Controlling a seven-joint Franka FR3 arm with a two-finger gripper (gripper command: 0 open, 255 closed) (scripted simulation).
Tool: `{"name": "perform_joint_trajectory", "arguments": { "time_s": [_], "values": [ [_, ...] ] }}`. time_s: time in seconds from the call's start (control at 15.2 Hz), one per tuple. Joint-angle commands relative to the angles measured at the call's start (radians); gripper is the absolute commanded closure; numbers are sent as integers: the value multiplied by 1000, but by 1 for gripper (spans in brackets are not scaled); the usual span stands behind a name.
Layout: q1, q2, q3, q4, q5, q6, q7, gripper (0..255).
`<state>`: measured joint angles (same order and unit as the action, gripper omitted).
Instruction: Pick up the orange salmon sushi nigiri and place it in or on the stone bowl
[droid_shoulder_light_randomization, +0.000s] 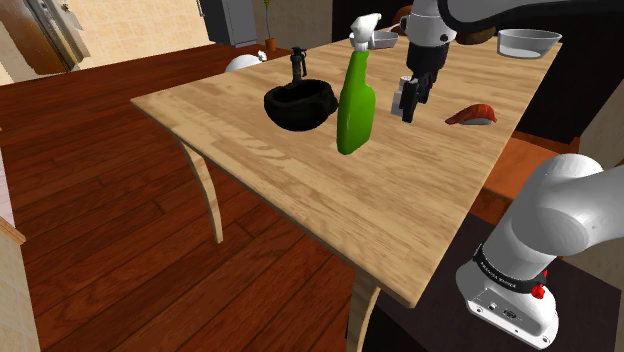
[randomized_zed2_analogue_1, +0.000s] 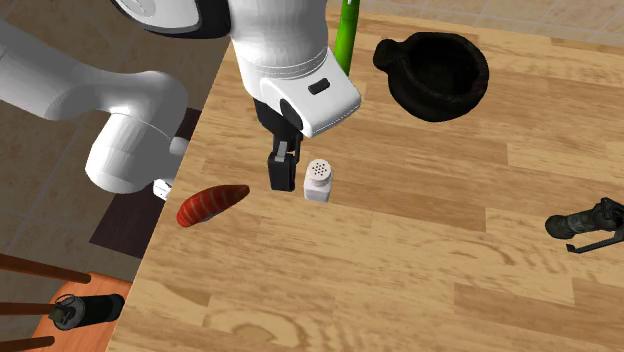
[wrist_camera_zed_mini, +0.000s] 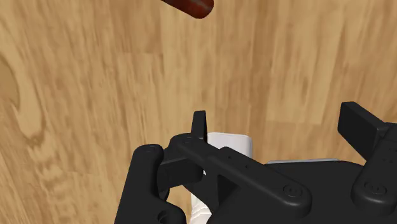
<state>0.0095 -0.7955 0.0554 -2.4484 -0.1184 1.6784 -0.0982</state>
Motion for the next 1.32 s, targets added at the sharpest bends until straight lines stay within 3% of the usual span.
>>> {"name": "perform_joint_trajectory", "arguments": {
  "time_s": [0.0,0.33,0.73,1.25],
  "values": [
    [0,0,0,0,0,0,0,0],
    [65,-133,-118,-30,-77,-152,-319,0],
    [135,-222,-265,6,-216,-318,-701,0],
    [124,-270,-295,-114,-245,-246,-696,0]
  ]
}}
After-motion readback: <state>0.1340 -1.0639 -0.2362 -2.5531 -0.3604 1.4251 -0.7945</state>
